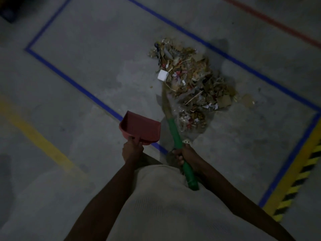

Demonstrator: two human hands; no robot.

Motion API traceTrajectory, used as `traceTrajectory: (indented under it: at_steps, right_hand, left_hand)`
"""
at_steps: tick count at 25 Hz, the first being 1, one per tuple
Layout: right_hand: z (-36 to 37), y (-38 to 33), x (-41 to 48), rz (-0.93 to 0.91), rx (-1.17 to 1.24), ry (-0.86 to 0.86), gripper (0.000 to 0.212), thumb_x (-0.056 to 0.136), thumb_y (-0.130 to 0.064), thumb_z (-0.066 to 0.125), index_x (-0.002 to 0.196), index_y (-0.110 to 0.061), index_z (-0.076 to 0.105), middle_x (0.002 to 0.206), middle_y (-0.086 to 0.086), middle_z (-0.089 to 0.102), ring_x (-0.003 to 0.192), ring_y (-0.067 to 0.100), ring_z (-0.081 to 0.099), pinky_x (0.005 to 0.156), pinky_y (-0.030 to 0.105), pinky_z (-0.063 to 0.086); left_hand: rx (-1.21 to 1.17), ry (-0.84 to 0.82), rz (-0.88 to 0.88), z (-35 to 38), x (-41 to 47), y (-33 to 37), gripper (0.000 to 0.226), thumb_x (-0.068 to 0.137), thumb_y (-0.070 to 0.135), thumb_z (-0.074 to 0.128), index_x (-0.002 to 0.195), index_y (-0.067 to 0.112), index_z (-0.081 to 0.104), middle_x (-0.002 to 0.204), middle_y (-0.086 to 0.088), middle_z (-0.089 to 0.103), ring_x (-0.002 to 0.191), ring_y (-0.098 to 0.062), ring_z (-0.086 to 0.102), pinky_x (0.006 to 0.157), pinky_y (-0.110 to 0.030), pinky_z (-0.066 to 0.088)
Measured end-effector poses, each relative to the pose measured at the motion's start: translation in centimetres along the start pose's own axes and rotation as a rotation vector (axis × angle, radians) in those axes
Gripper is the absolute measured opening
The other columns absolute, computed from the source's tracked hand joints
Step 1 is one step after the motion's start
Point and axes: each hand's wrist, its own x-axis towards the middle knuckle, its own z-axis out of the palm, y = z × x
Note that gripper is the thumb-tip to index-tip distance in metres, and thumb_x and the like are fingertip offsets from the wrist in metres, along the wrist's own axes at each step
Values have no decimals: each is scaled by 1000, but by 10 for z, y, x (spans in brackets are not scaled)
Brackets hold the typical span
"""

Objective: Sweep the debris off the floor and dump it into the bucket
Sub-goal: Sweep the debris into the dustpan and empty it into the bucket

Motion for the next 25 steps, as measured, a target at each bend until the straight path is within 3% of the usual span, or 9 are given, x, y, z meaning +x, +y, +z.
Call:
traceTrajectory:
  at_steps: [2, 5, 10, 15, 17, 20, 22, 25]
  right_hand:
    - [6, -4, 4, 65, 22, -99, 11, 97, 4, 49, 90, -5, 48, 53, 1, 36, 35, 6, 30, 31, 16, 27]
    - [7, -2, 9, 165, 145, -127, 24, 103, -8, 44, 79, -8, 46, 67, -1, 30, 34, 3, 31, 34, 13, 25]
    - [56, 38, 6, -12, 130, 76, 30, 101, -21, 58, 77, -9, 46, 66, 4, 34, 36, 6, 32, 31, 19, 31]
    - [111, 88, -25, -207, 508, 257, 38, 106, -36, 50, 86, -4, 52, 63, 10, 43, 30, 8, 37, 29, 16, 30]
    - [125, 100, -40, -304, 591, 271, 33, 105, -30, 50, 89, -2, 55, 64, 12, 50, 34, 13, 46, 33, 20, 38]
    - [124, 119, -58, -335, 782, 162, 10, 95, -3, 51, 90, -1, 59, 63, 12, 58, 44, 17, 57, 41, 22, 49]
    - [117, 125, -56, -297, 830, 221, 11, 90, 5, 48, 87, -3, 55, 57, 8, 49, 39, 13, 46, 34, 20, 40]
    - [113, 128, -32, -284, 839, 417, 11, 96, -2, 51, 85, -5, 52, 57, 6, 43, 33, 9, 36, 31, 18, 30]
  left_hand:
    - [8, -9, 33, -9, 8, -3, 51, 91, 38, 63, 132, 12, 47, 111, -17, 69, 101, -37, 65, 81, -43, 51]
    - [51, -45, 94, -21, 14, -17, 57, 85, 44, 70, 127, 12, 49, 116, -19, 65, 105, -38, 63, 80, -39, 47]
    - [165, -70, 276, -71, 45, -48, 40, 85, 43, 68, 119, 22, 62, 113, -10, 69, 105, -31, 65, 86, -39, 53]
    - [181, -11, 556, -120, 75, -63, 29, 85, 37, 69, 109, 21, 72, 110, -9, 71, 106, -30, 66, 84, -37, 52]
    - [198, 7, 573, -134, 84, -55, 32, 81, 41, 71, 107, 24, 74, 109, -9, 72, 106, -30, 66, 83, -38, 54]
    - [300, -4, 646, -141, 88, -50, 36, 82, 47, 70, 107, 21, 74, 107, -12, 72, 102, -33, 67, 81, -38, 53]
    - [397, -2, 727, -139, 93, -45, 37, 88, 49, 65, 106, 17, 70, 106, -13, 71, 100, -34, 67, 76, -36, 50]
    - [555, -8, 815, -128, 99, -40, 36, 96, 46, 55, 108, 13, 62, 103, -13, 70, 95, -34, 67, 68, -34, 42]
